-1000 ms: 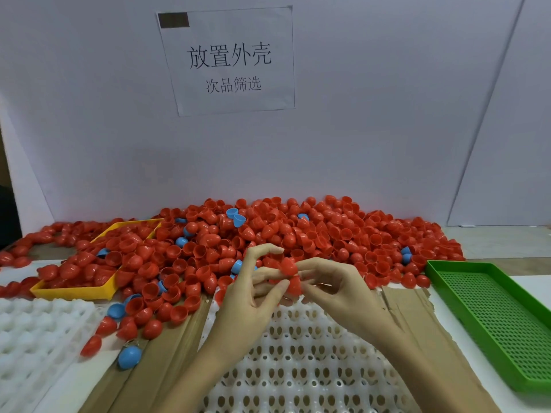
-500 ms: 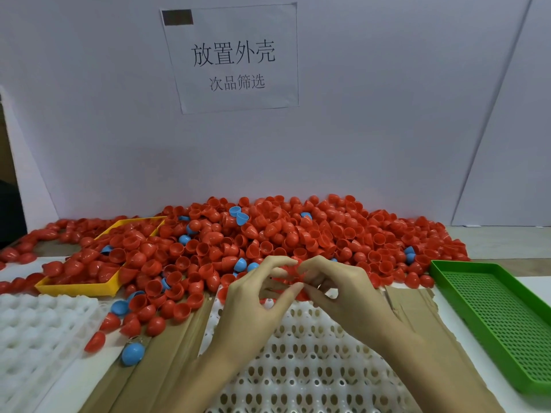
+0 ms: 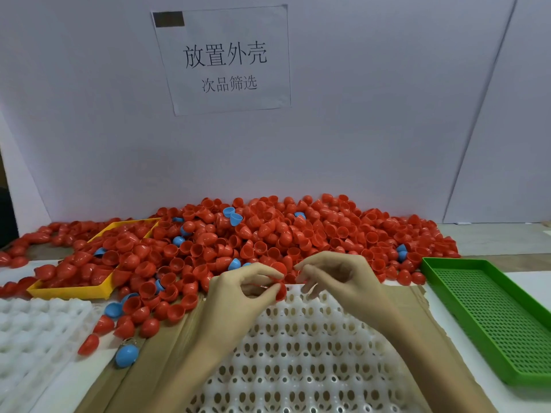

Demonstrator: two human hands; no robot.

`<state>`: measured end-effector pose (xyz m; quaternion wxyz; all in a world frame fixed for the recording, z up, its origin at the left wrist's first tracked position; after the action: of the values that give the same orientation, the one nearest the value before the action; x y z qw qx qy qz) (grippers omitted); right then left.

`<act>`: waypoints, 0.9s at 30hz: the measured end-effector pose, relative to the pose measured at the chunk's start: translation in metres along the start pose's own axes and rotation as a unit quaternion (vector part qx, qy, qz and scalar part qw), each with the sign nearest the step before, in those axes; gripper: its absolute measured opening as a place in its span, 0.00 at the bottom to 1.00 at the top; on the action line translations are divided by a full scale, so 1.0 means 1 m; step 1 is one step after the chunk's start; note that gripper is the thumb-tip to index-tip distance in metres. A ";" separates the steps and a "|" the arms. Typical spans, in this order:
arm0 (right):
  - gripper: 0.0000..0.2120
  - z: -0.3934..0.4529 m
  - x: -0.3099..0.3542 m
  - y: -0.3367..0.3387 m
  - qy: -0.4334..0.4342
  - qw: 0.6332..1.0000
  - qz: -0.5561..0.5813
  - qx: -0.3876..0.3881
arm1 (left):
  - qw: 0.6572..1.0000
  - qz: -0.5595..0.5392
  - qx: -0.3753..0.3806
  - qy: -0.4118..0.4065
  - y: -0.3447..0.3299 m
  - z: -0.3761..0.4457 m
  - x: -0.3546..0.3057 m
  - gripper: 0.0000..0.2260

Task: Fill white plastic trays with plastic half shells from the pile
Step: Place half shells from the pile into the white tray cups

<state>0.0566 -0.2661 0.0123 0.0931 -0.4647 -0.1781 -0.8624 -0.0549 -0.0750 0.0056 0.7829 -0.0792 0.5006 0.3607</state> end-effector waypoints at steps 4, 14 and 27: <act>0.08 0.007 -0.016 0.028 -0.045 0.993 0.012 -0.105 | 0.998 0.061 -0.002 -0.030 -0.007 0.011 0.002 0.08; 0.09 0.009 -0.033 0.033 -0.075 0.990 0.009 -0.123 | 0.969 0.206 0.079 -0.108 -0.047 0.027 0.009 0.07; 0.09 0.009 -0.039 0.034 -0.082 0.988 -0.005 -0.132 | 0.850 0.404 0.175 -0.289 -0.057 0.029 0.019 0.13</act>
<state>0.0961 -0.2940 -0.0079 0.0120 -0.5412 -0.0724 -0.8377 0.0076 -0.0929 -0.0096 0.6788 0.3759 0.2942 0.5580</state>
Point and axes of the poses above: each hand's wrist, its own z-axis towards the middle knuckle, its own y-axis out of the back of the hand, x = y × z, the point moved 2 cm from there along z, towards the middle knuckle, and after that the axes turned 14 degrees about -x, right-handed, at the moved point
